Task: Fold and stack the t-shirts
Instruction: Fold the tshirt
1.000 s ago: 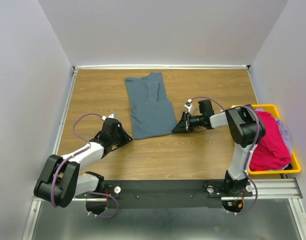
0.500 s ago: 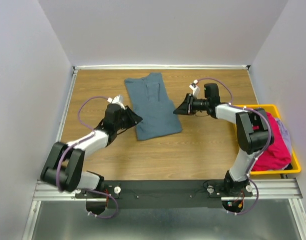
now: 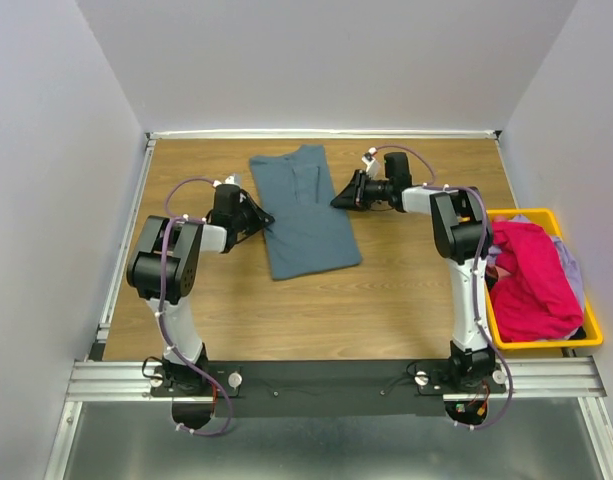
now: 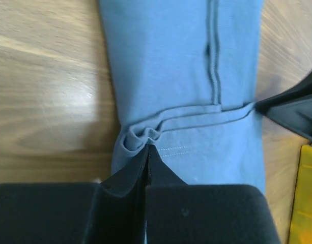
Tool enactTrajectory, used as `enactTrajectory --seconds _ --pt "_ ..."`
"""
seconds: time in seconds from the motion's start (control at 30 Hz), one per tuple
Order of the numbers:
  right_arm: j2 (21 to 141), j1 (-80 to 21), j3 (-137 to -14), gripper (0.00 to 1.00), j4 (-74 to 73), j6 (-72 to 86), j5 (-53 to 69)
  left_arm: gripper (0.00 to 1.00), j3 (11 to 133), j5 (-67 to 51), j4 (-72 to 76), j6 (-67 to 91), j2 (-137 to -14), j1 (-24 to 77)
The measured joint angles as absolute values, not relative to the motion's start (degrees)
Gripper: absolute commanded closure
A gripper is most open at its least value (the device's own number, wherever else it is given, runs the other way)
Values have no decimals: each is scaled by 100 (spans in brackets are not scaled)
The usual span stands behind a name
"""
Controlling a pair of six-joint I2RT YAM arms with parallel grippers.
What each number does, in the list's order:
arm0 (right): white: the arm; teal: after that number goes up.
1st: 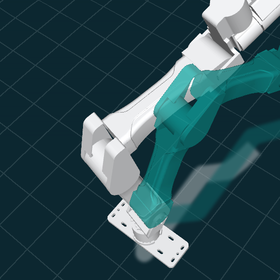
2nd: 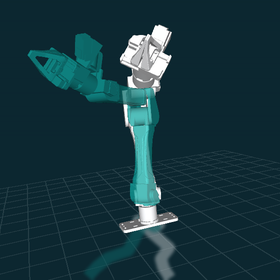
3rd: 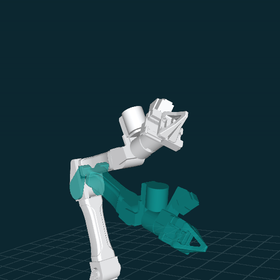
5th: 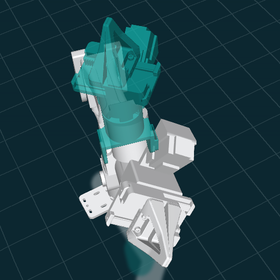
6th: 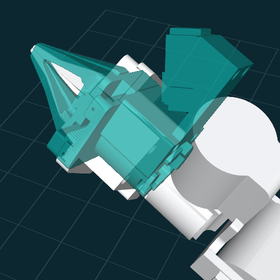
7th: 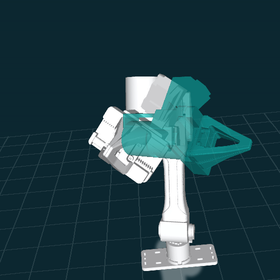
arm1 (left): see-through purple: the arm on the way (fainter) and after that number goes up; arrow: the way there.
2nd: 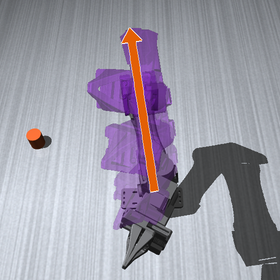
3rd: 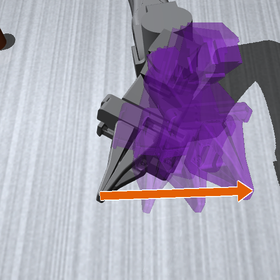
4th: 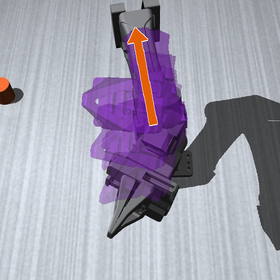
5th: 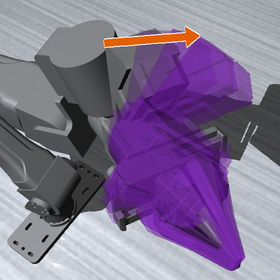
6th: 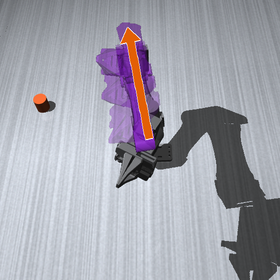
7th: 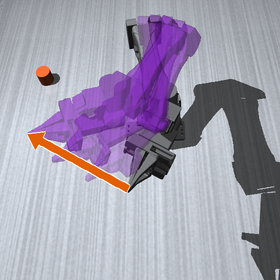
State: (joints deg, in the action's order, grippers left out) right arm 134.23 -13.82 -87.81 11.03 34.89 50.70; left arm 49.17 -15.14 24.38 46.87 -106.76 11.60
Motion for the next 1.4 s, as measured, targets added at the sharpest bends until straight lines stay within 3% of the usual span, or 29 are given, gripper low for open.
enactTrajectory --seconds 0.17,0.43,0.5,0.67,0.77,0.97,1.17,1.4 --pt "13690 -1330 -8855 65 1304 3837 5083 99 5037 -1680 2565 4847 -10938 1129" --pt "13111 -958 -7898 65 1557 4049 4737 98 5413 -2027 2716 4930 -11332 1179" --pt "13052 -849 -7837 65 1540 4040 4707 93 5607 -2108 2689 4897 -11454 1214" --pt "12829 -701 -7695 62 1396 3909 4543 66 6042 -2292 2657 4626 -11572 1249" --pt "12455 -701 -7400 60 1247 3830 4453 59 6016 -2305 2641 4480 -11384 1256" --pt "11330 -744 -6554 59 1219 3769 4477 60 5024 -2265 2873 4283 -9924 1594" --pt "10359 -847 -5050 59 1887 4001 4766 77 3649 -2255 3682 4576 -9485 2145" --pt "10516 -891 -4165 60 2073 4001 4814 87 2692 -2014 4042 5081 -9511 2102"
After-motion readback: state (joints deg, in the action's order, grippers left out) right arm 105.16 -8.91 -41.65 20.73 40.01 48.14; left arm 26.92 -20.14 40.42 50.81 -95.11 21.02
